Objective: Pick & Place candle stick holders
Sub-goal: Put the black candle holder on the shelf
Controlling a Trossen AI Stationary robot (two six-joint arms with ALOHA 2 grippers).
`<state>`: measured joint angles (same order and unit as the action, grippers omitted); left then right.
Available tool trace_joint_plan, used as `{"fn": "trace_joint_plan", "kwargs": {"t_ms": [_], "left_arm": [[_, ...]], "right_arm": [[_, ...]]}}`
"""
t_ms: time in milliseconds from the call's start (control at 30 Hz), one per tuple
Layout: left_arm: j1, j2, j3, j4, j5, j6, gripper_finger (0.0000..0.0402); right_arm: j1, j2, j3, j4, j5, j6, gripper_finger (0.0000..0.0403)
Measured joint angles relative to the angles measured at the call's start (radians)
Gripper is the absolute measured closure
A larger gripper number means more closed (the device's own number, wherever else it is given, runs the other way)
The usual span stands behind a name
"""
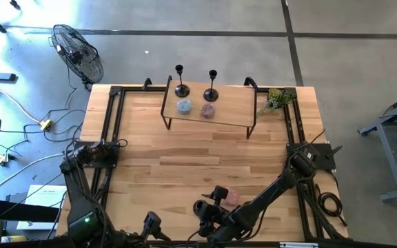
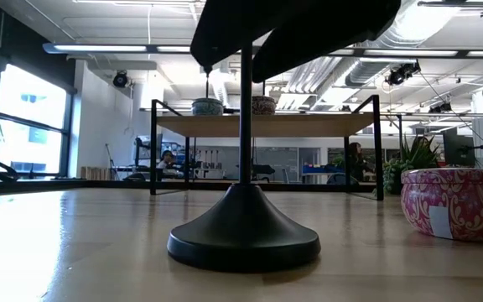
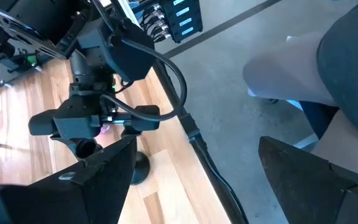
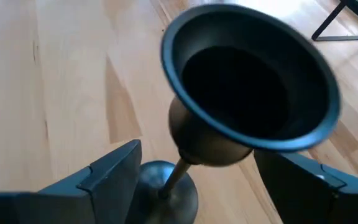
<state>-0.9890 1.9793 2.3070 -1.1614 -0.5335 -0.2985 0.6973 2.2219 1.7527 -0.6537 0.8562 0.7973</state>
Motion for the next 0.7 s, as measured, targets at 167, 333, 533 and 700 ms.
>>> {"fn": "trace_joint_plan", "kwargs": {"t_ms": [167,333,533,700], "left_arm": [[0.0,0.0,0.0,0.001,0.052,-0.018,0.0071],[0.0,0.0,0.0,0.002,0.057,-0.089,0.0071],[0.001,0.0,0.0,0.002,0.043,-0.154,0.0071],[0.001,0.0,0.0,0.007,-0.028,-0.181,0.0071]], "right_arm": [[-0.001,0.0,0.0,0.0,-0.015,-0.014,0.0134],[-0.013,0.0,0.0,0.0,-0.05,-0.022,0.0189],[-0.036,0.0,0.0,0.001,-0.086,-0.047,0.0284],[-0.038,0.0,0.0,0.001,-0.09,-0.087,0.0385]]}}
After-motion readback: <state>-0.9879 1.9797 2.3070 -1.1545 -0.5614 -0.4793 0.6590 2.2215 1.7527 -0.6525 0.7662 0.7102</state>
